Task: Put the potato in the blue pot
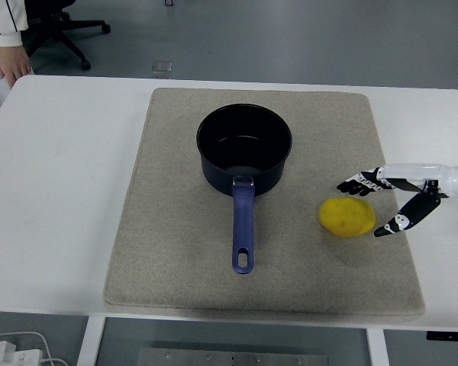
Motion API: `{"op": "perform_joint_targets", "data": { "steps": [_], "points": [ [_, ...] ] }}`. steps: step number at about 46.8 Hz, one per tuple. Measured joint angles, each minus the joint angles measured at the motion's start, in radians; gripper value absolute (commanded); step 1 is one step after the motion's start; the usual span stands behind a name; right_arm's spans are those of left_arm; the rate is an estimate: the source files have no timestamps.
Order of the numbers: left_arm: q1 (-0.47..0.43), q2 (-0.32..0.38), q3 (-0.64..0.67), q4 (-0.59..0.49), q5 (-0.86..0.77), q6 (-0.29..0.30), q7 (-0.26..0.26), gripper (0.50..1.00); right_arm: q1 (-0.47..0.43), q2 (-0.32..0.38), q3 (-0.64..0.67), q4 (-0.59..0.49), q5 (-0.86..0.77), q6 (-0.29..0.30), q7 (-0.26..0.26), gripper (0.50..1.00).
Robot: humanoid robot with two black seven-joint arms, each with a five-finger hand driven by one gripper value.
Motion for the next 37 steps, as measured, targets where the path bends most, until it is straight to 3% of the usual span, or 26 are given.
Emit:
{"op": "perform_joint_targets", "data": {
  "steps": [12, 19, 37],
  "points": [
    [0.000, 0.000, 0.000, 0.000, 0.000, 0.000, 0.000, 0.996, -0.030, 0.033, 0.000, 0.001, 0.004, -0.101, 0.004, 0.932],
    [0.000, 0.000, 0.000, 0.000, 0.000, 0.000, 0.000, 0.996, -0.032, 0.040, 0.001, 0.003, 0.004, -0.151, 0.042, 0.932],
    [0.000, 0.000, 0.000, 0.000, 0.000, 0.000, 0.000, 0.996, -0.049, 0.038, -0.002, 0.020, -0.023, -0.160, 0.105, 0.932]
  ]
}}
